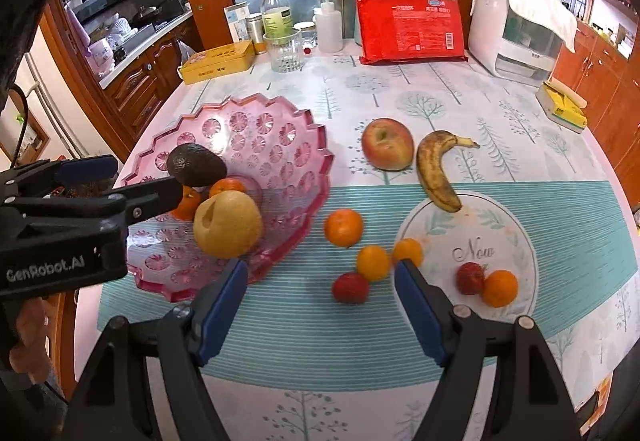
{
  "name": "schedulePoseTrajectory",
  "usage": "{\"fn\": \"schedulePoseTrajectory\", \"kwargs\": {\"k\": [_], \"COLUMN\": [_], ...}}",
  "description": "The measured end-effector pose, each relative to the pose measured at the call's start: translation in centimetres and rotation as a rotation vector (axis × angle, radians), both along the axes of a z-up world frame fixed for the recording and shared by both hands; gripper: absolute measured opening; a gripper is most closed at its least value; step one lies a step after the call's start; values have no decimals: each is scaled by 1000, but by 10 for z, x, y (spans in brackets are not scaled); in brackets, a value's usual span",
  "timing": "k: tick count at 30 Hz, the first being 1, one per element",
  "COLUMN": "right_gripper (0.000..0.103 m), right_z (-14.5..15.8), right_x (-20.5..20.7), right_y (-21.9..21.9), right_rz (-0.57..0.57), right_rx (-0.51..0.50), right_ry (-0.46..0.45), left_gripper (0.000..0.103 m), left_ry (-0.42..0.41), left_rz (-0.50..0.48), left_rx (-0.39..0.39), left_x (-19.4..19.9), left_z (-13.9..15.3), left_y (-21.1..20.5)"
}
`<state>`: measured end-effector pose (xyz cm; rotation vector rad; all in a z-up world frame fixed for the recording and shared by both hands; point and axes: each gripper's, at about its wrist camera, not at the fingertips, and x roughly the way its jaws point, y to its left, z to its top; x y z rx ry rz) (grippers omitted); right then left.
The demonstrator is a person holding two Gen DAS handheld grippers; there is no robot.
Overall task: Organize fruits
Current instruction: 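Move the right tool to the banana while the left tool approaches the red apple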
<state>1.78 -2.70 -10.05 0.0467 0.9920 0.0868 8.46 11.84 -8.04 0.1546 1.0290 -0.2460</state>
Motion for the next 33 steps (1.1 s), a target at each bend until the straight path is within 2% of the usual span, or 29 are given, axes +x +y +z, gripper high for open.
{"fn": "schedulePoseTrajectory", "kwargs": {"k": [7, 16, 20, 26, 33], "right_gripper": [77, 75, 74, 63, 57], "right_z": [12, 29, 33, 20, -29], "right_x": [14, 54, 84, 140, 200], "right_y": [-41, -107, -138, -170, -185], "right_rz": [21, 69, 75, 88, 29], "right_rx": [-5, -28, -57, -6, 161], "right_ry": [-15, -21, -13, 70, 213], "left_gripper": [84, 84, 89, 89, 89], "left_ry": [-26, -75, -105, -75, 71], "left_rz": [10, -31, -67, -110, -188], "left_rx": [-7, 49, 96, 145, 124], "left_x": [0, 26, 46, 89, 135], "left_z": [11, 24, 23, 0, -51], "left_y": [-37, -101, -132, -164, -188]}}
